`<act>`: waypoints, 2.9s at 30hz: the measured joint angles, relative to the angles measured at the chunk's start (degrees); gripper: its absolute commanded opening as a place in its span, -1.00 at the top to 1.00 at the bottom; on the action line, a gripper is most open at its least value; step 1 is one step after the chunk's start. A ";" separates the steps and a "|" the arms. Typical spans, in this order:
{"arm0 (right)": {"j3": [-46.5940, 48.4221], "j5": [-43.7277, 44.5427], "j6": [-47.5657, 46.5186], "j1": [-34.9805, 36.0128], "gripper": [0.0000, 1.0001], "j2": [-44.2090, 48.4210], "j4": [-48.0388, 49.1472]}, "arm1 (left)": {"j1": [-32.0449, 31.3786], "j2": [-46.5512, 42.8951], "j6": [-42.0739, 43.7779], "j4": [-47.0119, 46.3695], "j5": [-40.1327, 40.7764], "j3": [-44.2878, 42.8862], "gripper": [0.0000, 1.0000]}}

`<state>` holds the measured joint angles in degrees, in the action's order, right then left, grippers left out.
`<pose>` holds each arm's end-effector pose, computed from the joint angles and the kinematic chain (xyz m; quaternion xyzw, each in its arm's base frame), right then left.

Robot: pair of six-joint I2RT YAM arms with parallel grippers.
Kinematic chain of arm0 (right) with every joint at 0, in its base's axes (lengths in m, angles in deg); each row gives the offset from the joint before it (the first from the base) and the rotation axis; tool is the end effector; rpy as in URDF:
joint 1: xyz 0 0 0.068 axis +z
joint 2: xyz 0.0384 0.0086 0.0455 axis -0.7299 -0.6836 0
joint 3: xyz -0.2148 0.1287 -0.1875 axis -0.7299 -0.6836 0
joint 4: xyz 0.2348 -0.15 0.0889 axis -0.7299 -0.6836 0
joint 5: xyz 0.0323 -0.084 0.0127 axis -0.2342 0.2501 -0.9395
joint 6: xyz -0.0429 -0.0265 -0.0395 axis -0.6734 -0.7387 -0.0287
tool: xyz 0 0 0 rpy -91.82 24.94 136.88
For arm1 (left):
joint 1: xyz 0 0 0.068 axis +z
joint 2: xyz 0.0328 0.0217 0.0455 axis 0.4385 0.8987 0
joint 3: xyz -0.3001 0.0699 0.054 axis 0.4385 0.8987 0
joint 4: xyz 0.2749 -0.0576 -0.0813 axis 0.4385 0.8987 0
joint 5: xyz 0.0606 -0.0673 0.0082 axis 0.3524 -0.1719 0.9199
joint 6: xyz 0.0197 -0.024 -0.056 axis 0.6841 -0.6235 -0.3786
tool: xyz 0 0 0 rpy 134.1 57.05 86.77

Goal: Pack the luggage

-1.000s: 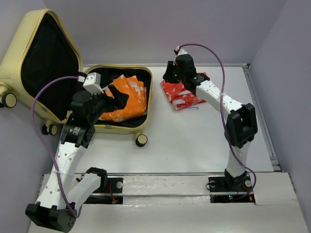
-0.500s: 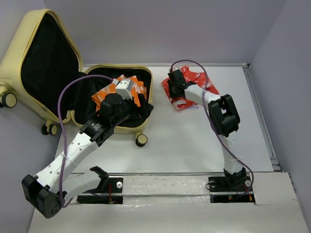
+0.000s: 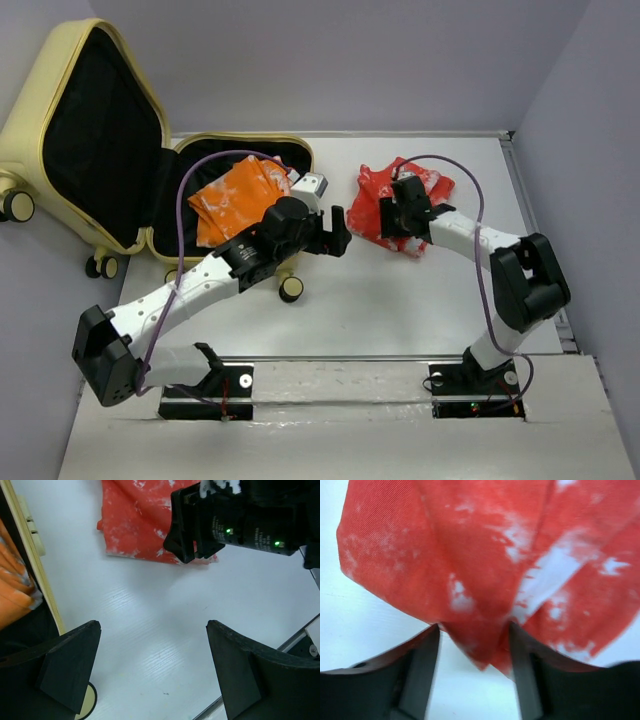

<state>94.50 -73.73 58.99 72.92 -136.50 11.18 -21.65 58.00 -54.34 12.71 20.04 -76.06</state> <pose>0.3664 0.1682 0.2055 -0.0658 0.9358 0.0255 0.3454 0.2108 -0.2250 0.3664 0.1471 0.7938 -0.3124 0.5007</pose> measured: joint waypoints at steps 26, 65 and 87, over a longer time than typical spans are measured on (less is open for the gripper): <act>-16.87 -5.77 14.25 -23.71 0.06 10.32 5.68 | -5.16 4.85 0.09 -4.26 2.82 -0.74 -0.98; -3.52 4.59 12.22 -18.82 -0.02 -2.08 -2.29 | -5.16 -13.31 0.70 -2.01 5.51 6.49 -0.98; -8.13 2.93 9.46 -18.84 -0.30 8.57 -7.98 | -5.16 -13.51 0.63 -3.48 2.62 7.61 -0.98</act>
<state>86.37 -70.80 68.45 54.08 -127.93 3.21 -26.81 44.49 -53.71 9.24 22.67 -68.45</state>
